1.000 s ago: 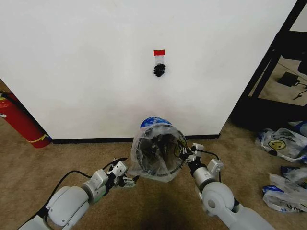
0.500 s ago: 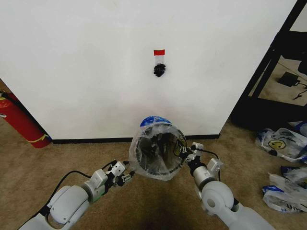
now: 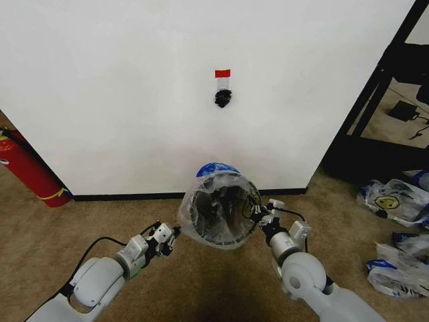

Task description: Pick up the garbage bag from the wall and place it over the trash bin.

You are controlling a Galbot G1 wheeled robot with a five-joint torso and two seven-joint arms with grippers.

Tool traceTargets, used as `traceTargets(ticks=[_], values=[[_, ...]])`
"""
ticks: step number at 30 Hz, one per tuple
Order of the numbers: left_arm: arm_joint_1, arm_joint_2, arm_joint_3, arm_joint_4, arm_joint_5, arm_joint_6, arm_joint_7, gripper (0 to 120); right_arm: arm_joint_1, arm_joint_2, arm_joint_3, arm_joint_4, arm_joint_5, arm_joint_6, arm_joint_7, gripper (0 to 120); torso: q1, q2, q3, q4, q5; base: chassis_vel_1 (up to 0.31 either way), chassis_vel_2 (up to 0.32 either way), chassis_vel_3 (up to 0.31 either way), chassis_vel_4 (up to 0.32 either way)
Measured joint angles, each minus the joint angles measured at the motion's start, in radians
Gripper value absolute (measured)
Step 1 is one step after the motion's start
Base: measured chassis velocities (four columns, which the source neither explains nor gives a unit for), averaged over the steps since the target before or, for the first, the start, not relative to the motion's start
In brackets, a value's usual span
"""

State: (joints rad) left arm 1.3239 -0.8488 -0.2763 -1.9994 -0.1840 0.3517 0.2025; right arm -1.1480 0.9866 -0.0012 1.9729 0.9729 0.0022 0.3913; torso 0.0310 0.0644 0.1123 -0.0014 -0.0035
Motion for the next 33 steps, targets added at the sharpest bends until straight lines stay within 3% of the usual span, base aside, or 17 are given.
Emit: traceTargets(ticks=[17,18,20,24,26,28,32,33], values=[[0.008,-0.026,0.015,-0.018,-0.014,-0.016,0.006,1,-0.009,0.038,-0.011,0.01,0.045,-0.035,0.012,0,0.0,0.0,0.0,-0.0001,0.0,0.0,0.0,0.0,0.0],[0.009,-0.026,0.017,-0.006,0.006,-0.005,-0.035,8,-0.013,0.047,-0.008,0.014,0.059,-0.041,0.022,0,0.0,0.0,0.0,-0.0001,0.0,0.0,0.0,0.0,0.0],[0.009,-0.025,0.017,-0.002,0.014,0.001,-0.046,10,-0.015,0.05,-0.007,0.016,0.063,-0.043,0.026,0,0.0,0.0,0.0,-0.0001,0.0,0.0,0.0,0.0,0.0],[0.016,-0.013,0.005,0.055,0.096,0.087,-0.122,30,-0.016,0.089,-0.004,0.032,0.133,-0.108,0.119,0,0.0,0.0,0.0,0.0,-0.0001,0.0,0.0,0.0,0.0],[0.017,-0.012,0.004,0.057,0.097,0.091,-0.123,32,-0.016,0.09,-0.004,0.032,0.135,-0.109,0.121,0,0.0,0.0,0.0,0.0,-0.0002,0.0,0.0,0.0,0.0],[0.02,-0.004,-0.01,0.079,0.105,0.139,-0.135,43,-0.002,0.11,-0.009,0.057,0.175,-0.153,0.189,0,0.0,0.0,0.0,-0.0001,-0.0001,0.0,0.0,0.0,0.0],[0.007,0.005,-0.022,0.129,0.081,0.174,-0.229,60,0.047,0.151,-0.02,0.114,0.282,-0.322,0.479,0,0.0,0.0,0.0,0.0002,-0.0002,0.0,0.0,0.0,0.0],[0.007,0.005,-0.022,0.129,0.081,0.174,-0.229,60,0.047,0.151,-0.02,0.114,0.282,-0.322,0.479,0,0.0,0.0,0.0,0.0002,-0.0002,0.0,0.0,0.0,0.0]])
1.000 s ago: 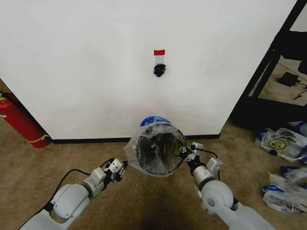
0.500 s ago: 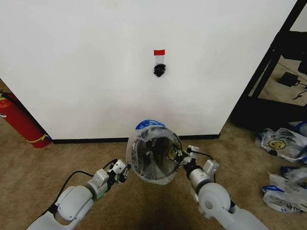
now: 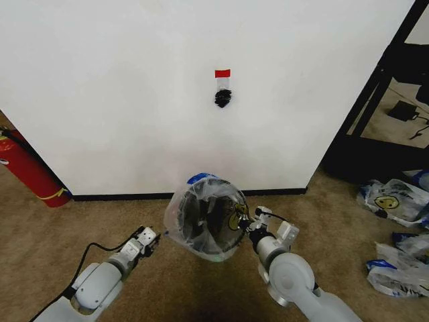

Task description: Pick up the garbage bag from the wall and place it over the trash bin.

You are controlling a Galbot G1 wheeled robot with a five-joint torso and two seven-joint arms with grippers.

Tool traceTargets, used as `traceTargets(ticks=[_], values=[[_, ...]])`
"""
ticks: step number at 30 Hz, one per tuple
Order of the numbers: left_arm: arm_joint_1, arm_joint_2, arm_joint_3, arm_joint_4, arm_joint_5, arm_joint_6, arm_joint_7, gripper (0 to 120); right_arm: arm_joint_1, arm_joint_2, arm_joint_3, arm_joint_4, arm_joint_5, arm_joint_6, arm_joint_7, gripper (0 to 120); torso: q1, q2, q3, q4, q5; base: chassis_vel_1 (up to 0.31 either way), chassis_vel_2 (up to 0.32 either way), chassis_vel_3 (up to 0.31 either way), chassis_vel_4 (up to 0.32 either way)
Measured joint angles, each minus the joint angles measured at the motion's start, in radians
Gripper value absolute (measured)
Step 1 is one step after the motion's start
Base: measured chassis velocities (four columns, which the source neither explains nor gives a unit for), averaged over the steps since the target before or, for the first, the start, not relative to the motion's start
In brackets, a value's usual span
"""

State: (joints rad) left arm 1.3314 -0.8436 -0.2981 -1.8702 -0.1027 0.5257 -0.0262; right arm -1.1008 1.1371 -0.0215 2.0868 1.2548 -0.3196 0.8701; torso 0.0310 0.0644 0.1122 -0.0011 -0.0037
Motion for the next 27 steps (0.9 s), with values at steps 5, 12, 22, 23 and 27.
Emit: traceTargets(ticks=[5,12,22,23,27], values=[[0.01,-0.002,-0.011,0.03,-0.004,0.005,-0.05,82,0.041,0.015,-0.002,-0.056,0.05,-0.118,0.089,0,0.0,0.0,0.0,-0.0001,0.0004,0.0,0.0,0.0,0.0],[0.02,-0.047,0.009,0.034,0.035,0.006,-0.06,100,0.065,0.03,0.005,-0.145,0.052,-0.158,0.086,0,0.0,0.0,0.0,-0.0005,0.0001,0.0,0.0,0.0,0.0],[0.046,-0.066,-0.002,0.023,0.06,0.002,-0.071,100,0.087,0.09,0.014,-0.224,0.006,-0.182,0.105,21,0.0,0.0,0.0,-0.0003,0.0003,0.0,0.0,0.0,0.0],[0.046,-0.066,-0.002,0.023,0.06,0.002,-0.071,100,0.087,0.09,0.014,-0.224,0.006,-0.182,0.105,21,0.0,0.0,0.0,-0.0003,0.0003,0.0,0.0,0.0,0.0],[0.064,-0.067,-0.018,0.013,0.061,-0.016,-0.08,100,0.058,0.074,0.014,-0.17,-0.02,-0.209,0.116,41,0.0,0.0,0.0,-0.0002,0.0003,0.0,0.0,0.0,0.0]])
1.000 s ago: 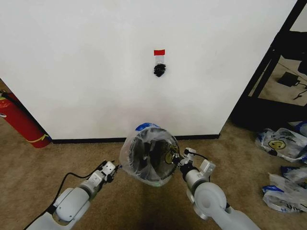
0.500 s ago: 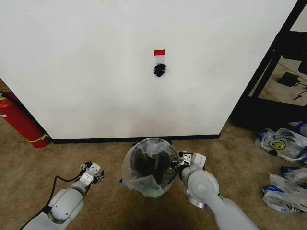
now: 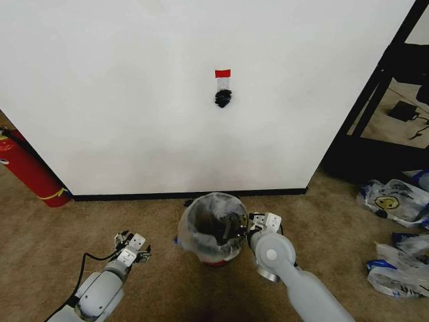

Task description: Pick up the garbage bag from the wall and place it over the trash bin.

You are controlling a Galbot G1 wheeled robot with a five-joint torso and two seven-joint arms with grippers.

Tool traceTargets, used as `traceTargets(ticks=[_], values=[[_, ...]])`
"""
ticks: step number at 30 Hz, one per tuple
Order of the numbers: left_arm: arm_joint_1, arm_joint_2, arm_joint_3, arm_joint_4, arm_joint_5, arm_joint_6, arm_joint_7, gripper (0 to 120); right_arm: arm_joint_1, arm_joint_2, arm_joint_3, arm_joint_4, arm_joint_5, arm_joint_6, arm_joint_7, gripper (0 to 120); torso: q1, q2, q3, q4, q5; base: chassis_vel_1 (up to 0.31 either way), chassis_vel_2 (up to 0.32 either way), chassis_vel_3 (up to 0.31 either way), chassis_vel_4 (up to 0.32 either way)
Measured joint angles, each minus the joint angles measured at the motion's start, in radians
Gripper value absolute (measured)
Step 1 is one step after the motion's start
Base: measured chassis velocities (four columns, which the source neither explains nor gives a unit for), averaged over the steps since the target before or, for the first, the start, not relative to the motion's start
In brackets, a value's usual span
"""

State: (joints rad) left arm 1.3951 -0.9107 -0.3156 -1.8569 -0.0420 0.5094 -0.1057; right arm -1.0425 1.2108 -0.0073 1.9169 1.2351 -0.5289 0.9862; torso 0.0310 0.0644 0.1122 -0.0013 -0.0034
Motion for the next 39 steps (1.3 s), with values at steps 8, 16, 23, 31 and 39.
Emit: traceTargets(ticks=[8,16,23,31,39], values=[[0.011,-0.007,-0.033,-0.005,-0.014,-0.086,-0.028,100,-0.08,-0.096,0.014,0.215,-0.057,0.023,-0.043,65,0.0,0.0,0.0,-0.0001,0.0,0.0,0.0,0.0,0.0],[0.007,-0.215,-0.132,-0.19,-0.232,-0.328,-0.084,100,-0.267,-0.223,0.069,0.283,-0.66,0.558,-0.577,94,0.0,0.0,0.0,-0.0004,0.0,0.0,0.0,0.0,0.0],[0.026,-0.404,-0.288,-0.318,-0.262,-0.574,0.077,100,-0.422,-0.124,0.166,0.143,-1.091,0.835,-0.695,100,0.0,0.0,0.0,0.0,0.0003,0.0,0.0,0.0,0.0],[0.084,-0.447,-0.338,-0.283,-0.283,-0.639,0.118,100,-0.516,-0.014,0.339,0.153,-1.293,0.808,-0.642,100,0.0,0.0,0.0,0.0,-0.0001,0.0,0.0,0.0,0.0],[0.087,-0.467,-0.352,-0.311,-0.295,-0.596,0.125,100,-0.639,0.055,0.558,0.25,-1.187,0.757,-0.689,100,0.0,0.0,0.0,-0.0004,0.0,0.0,0.0,0.0,0.0]])
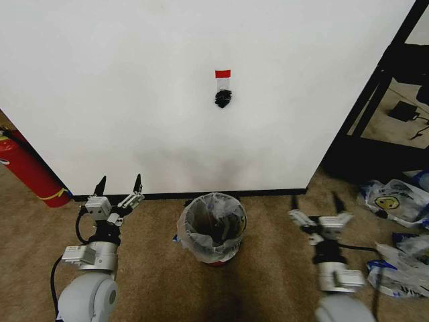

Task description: Pick up the garbage bag from the wall and place it over the trash bin.

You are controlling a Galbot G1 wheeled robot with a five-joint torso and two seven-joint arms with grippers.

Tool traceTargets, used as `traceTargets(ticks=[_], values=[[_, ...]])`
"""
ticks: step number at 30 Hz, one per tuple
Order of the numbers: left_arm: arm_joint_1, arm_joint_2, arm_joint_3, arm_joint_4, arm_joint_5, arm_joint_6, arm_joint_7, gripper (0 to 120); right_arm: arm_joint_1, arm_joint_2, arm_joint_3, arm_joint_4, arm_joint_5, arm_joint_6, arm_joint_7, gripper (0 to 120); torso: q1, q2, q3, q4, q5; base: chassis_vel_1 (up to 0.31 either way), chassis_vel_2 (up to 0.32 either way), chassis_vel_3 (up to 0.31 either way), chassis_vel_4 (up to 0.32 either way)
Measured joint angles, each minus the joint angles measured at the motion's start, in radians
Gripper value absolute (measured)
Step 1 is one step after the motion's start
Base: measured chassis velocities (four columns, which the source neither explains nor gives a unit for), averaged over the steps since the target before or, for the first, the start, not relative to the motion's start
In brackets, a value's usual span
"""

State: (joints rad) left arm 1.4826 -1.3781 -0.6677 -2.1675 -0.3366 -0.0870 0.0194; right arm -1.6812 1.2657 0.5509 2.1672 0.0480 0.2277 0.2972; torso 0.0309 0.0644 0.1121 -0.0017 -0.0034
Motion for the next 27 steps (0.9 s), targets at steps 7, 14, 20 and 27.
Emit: traceTargets(ticks=[7,14,20,27], values=[[-0.004,0.0,-0.002,-0.019,0.0,0.041,0.002,100,-0.029,0.005,0.017,0.002,0.017,0.032,-0.04,100,0.0,0.0,0.0,0.0004,0.0001,0.0,0.0,0.0,0.0],[-0.004,0.001,0.0,-0.02,0.001,0.042,0.002,100,-0.026,0.004,0.013,0.002,0.021,0.033,-0.04,100,0.0,0.0,0.0,0.0003,0.0,0.0,0.0,0.0,0.0],[-0.005,0.002,0.0,-0.019,0.001,0.043,0.002,100,-0.025,0.003,0.011,0.002,0.022,0.033,-0.039,100,0.0,0.0,0.0,0.0003,0.0,0.0,0.0,0.0,0.0],[-0.005,0.002,0.001,-0.019,0.002,0.043,0.002,100,-0.024,0.003,0.01,0.002,0.022,0.033,-0.038,100,0.0,0.0,0.0,0.0003,-0.0001,0.0,0.0,0.0,0.0]])
